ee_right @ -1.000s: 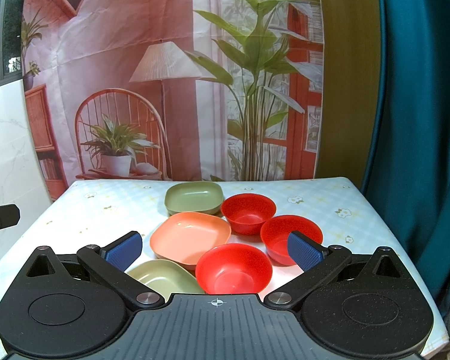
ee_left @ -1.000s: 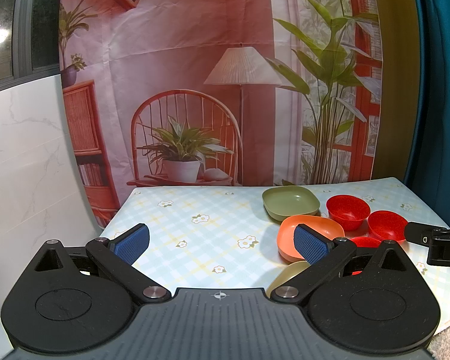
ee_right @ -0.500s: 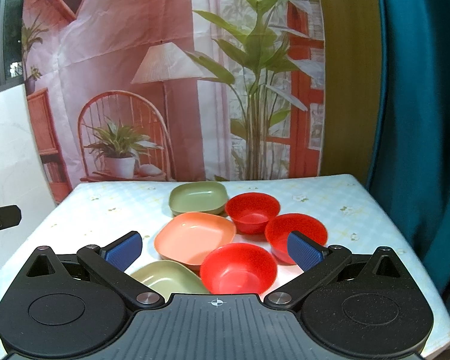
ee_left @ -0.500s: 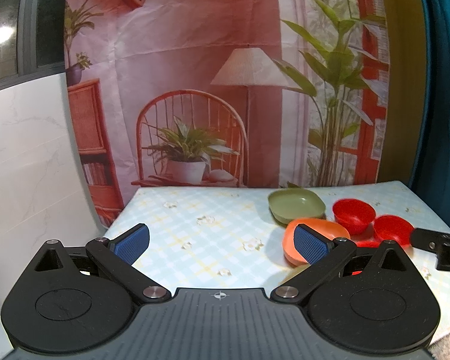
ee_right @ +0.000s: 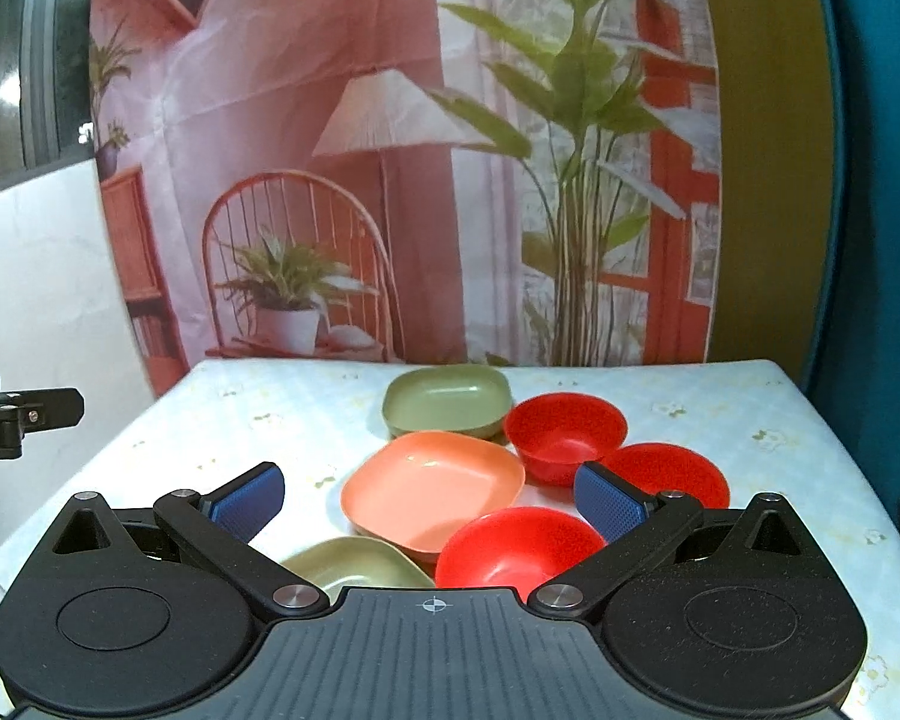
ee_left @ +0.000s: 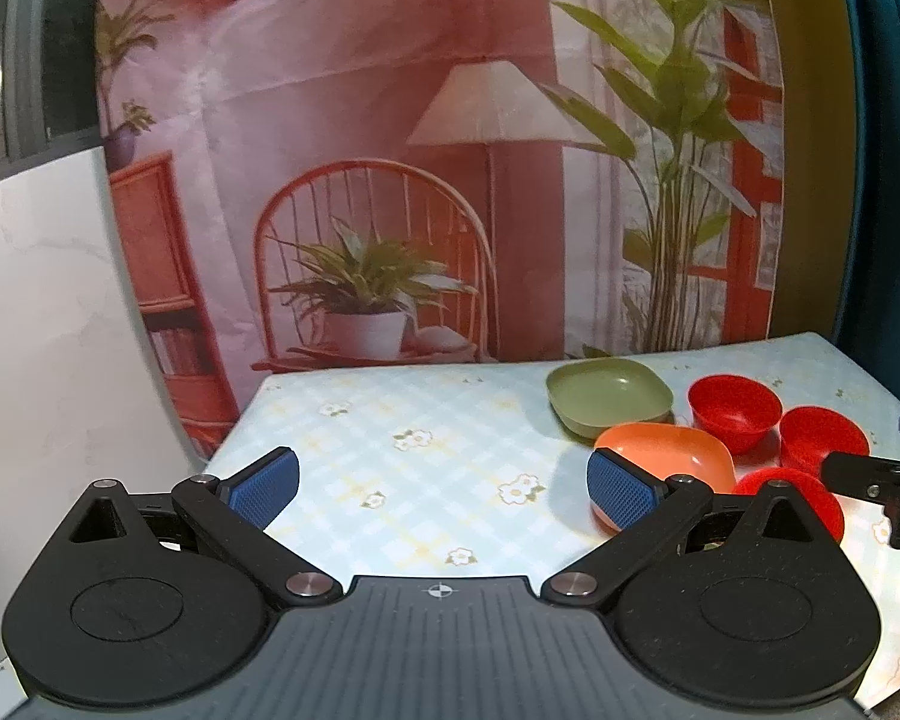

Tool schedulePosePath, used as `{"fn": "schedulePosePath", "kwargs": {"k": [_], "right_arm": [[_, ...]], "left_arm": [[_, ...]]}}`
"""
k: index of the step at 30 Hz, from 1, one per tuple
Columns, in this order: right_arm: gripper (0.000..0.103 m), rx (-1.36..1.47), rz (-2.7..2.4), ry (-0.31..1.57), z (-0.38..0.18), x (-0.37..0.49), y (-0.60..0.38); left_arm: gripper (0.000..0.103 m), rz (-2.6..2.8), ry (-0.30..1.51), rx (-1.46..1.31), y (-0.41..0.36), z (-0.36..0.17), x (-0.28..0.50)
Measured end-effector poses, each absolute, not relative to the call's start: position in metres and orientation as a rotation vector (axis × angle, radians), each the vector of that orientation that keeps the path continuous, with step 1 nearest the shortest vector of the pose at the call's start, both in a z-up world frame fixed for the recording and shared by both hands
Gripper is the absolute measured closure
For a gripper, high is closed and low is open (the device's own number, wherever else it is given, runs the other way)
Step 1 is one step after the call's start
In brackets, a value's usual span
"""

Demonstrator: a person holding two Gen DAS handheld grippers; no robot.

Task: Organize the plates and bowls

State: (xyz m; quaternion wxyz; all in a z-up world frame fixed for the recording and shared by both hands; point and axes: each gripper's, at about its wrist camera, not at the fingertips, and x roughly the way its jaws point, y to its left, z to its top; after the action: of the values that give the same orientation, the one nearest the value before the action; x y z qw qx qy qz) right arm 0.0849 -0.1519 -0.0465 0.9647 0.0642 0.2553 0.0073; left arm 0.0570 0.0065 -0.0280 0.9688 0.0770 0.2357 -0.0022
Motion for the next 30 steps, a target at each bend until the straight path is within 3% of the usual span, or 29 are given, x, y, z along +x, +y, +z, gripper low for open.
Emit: {"fn": "schedulePosePath", "kwargs": {"k": [15,30], "right_arm": [[0.000,0.137,-0.046,0.626,-0.092,0.112,-0.155],[0.003,0.157,0.005,0.702,-0.131,0.108,-0.151]], "left_arm": [[0.001,-0.038,0.573,0.175,-0.003,-0.083,0.091],[0.014,-0.137,0.739,0.139,-0.011,-0.135,0.110]]}}
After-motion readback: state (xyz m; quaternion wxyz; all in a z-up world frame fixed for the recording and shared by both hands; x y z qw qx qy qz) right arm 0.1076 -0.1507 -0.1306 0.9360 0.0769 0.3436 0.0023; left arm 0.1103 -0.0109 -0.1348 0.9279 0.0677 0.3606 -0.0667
